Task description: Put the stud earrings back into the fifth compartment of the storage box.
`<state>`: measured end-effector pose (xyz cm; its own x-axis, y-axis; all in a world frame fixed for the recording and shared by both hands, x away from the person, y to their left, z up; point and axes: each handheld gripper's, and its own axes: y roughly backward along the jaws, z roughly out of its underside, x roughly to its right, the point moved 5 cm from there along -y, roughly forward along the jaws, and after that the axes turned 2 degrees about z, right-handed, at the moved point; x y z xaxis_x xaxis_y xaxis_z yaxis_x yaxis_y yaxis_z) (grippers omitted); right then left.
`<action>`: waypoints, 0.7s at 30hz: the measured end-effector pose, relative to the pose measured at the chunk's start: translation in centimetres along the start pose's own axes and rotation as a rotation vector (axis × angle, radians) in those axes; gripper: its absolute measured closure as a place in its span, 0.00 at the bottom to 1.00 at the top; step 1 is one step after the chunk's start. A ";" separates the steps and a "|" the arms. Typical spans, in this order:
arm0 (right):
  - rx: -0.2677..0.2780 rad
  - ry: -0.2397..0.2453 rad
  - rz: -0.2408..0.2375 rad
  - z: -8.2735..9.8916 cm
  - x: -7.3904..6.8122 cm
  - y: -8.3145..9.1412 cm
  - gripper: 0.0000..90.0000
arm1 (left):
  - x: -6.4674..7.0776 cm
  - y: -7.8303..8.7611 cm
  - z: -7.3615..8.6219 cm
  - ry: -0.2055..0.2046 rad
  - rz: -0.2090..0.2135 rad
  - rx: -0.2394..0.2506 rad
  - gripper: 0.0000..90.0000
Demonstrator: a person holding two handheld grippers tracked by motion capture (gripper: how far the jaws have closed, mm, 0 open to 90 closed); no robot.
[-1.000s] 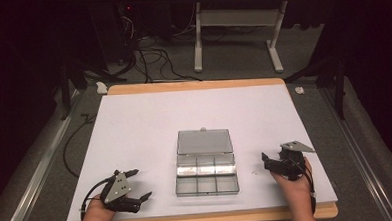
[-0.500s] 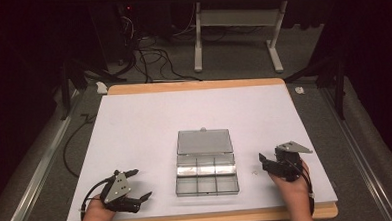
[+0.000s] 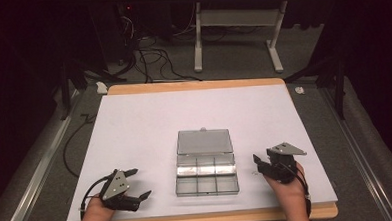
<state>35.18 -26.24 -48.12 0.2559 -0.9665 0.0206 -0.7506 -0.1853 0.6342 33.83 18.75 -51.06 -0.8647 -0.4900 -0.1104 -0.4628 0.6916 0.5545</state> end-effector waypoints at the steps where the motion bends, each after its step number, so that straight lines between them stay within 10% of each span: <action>1: -0.002 0.000 -0.001 0.0 0.0 0.0 0.53 | 0.0 0.0 0.0 0.008 0.001 0.004 0.17; 15: -0.031 0.002 0.005 0.2 -0.3 0.2 0.58 | -1.5 1.1 -0.3 0.077 -0.045 0.055 0.17; 21: -0.040 0.027 0.025 0.1 -0.3 0.2 0.57 | -2.8 1.8 0.3 0.092 -0.126 0.081 0.17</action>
<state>34.90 -26.03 -48.11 0.2543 -0.9654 0.0576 -0.7324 -0.1533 0.6634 35.36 21.59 -50.01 -0.7791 -0.6193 -0.0969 -0.5837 0.6603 0.4725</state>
